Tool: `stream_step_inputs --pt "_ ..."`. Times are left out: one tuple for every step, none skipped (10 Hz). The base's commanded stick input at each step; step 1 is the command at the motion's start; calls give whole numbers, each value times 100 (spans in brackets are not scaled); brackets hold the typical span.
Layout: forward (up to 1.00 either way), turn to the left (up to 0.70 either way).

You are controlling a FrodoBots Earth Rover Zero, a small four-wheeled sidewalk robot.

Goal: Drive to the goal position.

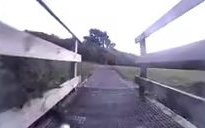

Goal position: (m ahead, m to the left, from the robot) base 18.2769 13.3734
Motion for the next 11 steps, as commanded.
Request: stream_step_inputs --pt "100 0" --pt "100 0" --pt "100 0" --pt "100 0" --pt "100 0" --pt "100 0" --pt "100 0" --pt "100 0" --pt "100 0" --pt "100 0" --pt "100 0"
